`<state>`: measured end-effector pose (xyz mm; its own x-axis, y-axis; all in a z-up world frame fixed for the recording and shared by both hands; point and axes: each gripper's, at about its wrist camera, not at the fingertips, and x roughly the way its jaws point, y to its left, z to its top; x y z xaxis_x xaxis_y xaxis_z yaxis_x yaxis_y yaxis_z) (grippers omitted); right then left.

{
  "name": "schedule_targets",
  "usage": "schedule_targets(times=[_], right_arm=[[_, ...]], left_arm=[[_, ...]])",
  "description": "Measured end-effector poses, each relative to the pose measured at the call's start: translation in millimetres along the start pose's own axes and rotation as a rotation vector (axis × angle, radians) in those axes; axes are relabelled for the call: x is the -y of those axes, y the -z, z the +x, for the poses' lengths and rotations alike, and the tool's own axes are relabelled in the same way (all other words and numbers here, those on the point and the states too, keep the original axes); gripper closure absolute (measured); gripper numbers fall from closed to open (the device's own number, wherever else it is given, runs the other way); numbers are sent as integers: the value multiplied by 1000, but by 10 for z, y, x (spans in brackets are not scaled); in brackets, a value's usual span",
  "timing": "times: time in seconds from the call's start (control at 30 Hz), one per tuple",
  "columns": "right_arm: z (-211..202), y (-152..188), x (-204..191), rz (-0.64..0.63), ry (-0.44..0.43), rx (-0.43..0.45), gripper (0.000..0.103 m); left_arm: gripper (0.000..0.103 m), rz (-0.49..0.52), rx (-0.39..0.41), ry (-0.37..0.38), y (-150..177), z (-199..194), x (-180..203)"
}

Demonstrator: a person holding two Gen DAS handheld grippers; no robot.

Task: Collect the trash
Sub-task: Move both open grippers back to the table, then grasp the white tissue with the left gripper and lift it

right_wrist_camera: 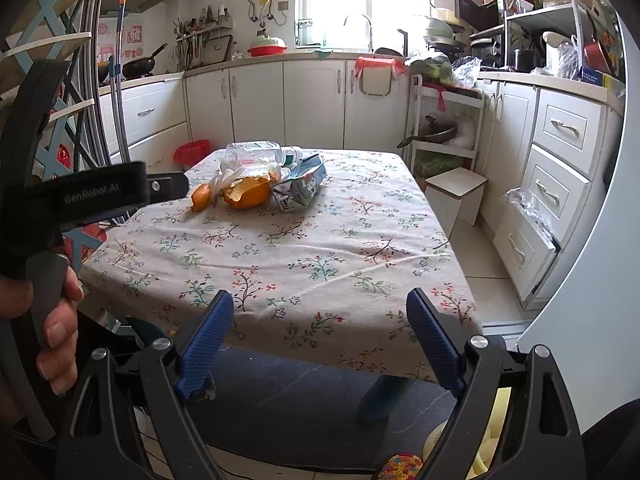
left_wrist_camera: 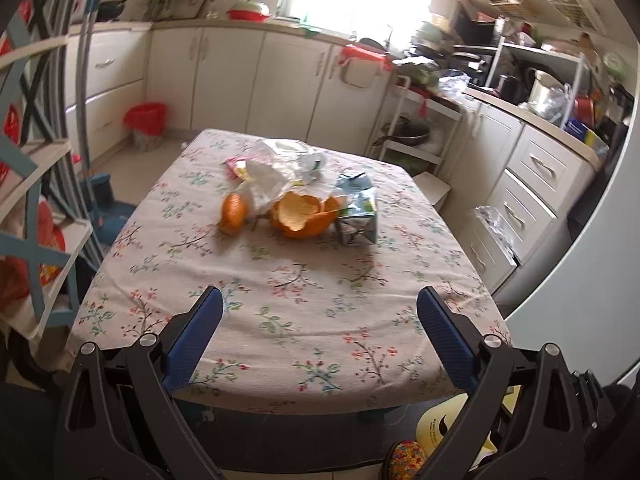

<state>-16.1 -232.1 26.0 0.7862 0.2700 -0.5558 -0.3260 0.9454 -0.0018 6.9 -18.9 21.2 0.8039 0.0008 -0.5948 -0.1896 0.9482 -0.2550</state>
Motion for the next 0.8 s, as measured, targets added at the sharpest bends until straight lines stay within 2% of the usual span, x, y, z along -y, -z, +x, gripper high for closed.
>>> schedule_targets(times=[0.2,0.37,0.63,0.8], right_arm=[[89,-48,-75,10,-19,-5,18],[180,-94,-143,-2,-30,-9,18],[371,-143,-145,2,-40,-25,18],[503,-174,-140,29,-53,-42,18]], left_arm=[[10,-54,-9,-32,-103,46,-215],[10,-68,-9,-82,-361,164,-399],[10,54,-88,-123,-732,740,-358],[10,178,-134,-182,-882,1252,-210]])
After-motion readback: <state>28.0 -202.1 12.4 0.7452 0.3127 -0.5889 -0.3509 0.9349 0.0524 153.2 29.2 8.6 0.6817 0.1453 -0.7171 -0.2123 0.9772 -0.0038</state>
